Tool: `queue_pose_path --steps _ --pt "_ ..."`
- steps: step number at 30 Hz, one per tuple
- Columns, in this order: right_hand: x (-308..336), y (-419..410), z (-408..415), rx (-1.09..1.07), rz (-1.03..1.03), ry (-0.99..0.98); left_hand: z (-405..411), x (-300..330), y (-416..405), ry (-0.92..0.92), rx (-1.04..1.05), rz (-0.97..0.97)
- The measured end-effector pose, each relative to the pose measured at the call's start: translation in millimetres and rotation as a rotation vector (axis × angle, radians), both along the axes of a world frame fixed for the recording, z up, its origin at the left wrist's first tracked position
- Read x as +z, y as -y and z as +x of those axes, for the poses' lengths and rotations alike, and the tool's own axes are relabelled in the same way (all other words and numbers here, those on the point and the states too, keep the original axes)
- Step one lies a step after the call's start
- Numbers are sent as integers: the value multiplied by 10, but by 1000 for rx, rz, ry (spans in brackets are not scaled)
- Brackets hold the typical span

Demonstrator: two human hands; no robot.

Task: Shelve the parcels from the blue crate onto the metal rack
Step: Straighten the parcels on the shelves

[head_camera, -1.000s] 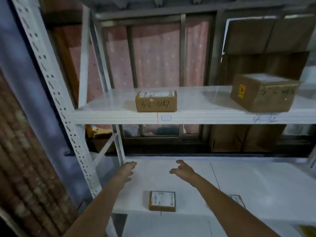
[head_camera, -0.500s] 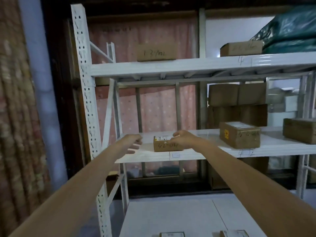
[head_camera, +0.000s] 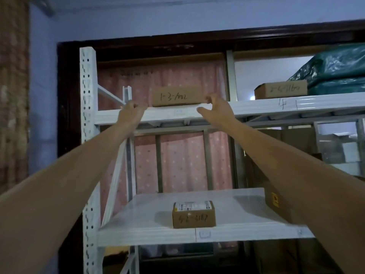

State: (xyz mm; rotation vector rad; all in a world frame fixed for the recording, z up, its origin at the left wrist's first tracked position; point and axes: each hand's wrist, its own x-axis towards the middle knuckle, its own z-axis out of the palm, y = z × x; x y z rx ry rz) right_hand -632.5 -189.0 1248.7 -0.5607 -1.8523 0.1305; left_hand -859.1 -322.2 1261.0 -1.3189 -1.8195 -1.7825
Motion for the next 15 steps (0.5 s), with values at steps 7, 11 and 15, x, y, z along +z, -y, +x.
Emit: queue_pose_path --steps 7,11,15 --pt "443 -672 -230 7 -59 -4 -395 417 -470 -102 116 -176" --pt "298 -890 -457 -156 132 -98 -573 185 -763 -358 498 -226" --pt "288 -875 -494 -176 175 -176 -538 201 -846 -395 562 -150"
